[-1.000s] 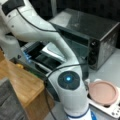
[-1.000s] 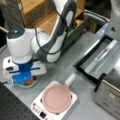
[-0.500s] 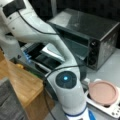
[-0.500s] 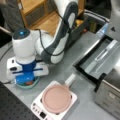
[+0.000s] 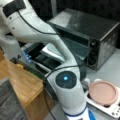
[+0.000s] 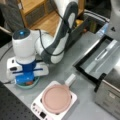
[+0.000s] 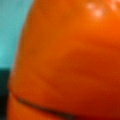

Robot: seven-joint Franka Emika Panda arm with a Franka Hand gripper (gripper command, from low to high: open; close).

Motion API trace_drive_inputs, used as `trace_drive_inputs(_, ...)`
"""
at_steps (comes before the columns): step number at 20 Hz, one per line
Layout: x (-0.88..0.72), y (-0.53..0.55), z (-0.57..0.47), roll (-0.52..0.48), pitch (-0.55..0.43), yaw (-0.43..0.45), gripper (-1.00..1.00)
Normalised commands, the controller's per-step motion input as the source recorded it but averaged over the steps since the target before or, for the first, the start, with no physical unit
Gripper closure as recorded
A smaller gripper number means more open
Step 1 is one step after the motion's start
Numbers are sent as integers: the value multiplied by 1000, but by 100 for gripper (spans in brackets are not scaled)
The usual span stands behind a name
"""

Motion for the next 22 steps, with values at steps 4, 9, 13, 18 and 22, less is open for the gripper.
trace_drive_inputs(4, 551, -181, 10, 169, 261, -139, 100)
trace_drive_inputs(9, 429, -169, 355, 136, 287, -110, 100)
trace_drive_inputs(13, 335, -98, 463, 129, 257, -90, 100)
trace_drive_inputs(18, 223, -22, 367, 67, 211, -128, 100)
trace_drive_inputs(22, 107, 65, 272, 15, 177, -176, 100)
